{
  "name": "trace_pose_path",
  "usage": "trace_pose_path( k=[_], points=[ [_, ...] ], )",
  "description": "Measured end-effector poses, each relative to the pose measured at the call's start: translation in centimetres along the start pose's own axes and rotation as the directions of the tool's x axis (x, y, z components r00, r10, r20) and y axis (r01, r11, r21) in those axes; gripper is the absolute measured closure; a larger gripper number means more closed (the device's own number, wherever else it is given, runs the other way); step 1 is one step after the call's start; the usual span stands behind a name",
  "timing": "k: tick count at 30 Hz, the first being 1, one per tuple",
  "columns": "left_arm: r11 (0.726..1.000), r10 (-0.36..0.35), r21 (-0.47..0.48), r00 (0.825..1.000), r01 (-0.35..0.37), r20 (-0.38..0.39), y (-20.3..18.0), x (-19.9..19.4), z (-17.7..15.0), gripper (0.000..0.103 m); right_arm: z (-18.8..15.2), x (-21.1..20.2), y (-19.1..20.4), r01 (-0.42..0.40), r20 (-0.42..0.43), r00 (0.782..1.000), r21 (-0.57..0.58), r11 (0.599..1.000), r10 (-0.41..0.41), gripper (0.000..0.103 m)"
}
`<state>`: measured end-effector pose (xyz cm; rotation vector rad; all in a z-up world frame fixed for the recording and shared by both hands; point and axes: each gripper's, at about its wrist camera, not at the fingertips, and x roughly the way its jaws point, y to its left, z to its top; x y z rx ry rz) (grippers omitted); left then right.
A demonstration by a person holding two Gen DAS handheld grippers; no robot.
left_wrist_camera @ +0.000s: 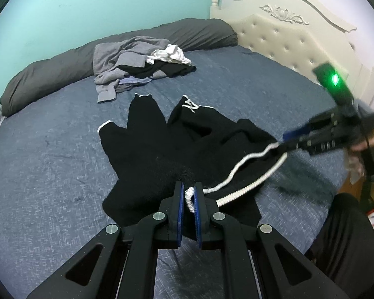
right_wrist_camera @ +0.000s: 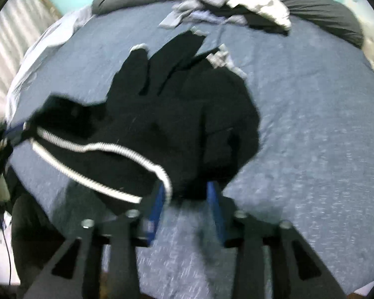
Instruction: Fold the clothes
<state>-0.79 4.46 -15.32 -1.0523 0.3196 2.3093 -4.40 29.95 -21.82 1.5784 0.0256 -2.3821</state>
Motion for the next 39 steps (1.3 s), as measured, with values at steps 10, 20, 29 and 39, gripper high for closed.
trace_pose_path(
  k=[10,20,29,39],
  points=[
    [1.000,0.009,-0.009,1.000,-0.009,-0.008,0.6,-0.5,-0.6,0.094,3.1,2.2,2.1,0.021,0.008,1.000,-0.040,0.999,-0.021,0.038],
    [1.000,0.019,-0.025,1.000,-0.019,-0.020,2.1,-1.1,-1.4,0.080,2.5,3.1,1.2,-0.062,0.008,0.998,-0.009,0.998,0.062,0.086],
    [0.998,0.057,0.011,0.998,-0.056,-0.041,4.2,-1.6,-3.2,0.061,4.0,0.0,-0.2,-0.083,0.107,0.991,0.051,0.995,0.077,0.089],
    [0.990,0.073,0.128,0.996,-0.067,-0.042,2.2,0.2,-3.5,0.039,3.9,-0.8,-0.1,-0.106,0.107,0.989,0.049,0.993,0.100,0.089]
  ],
)
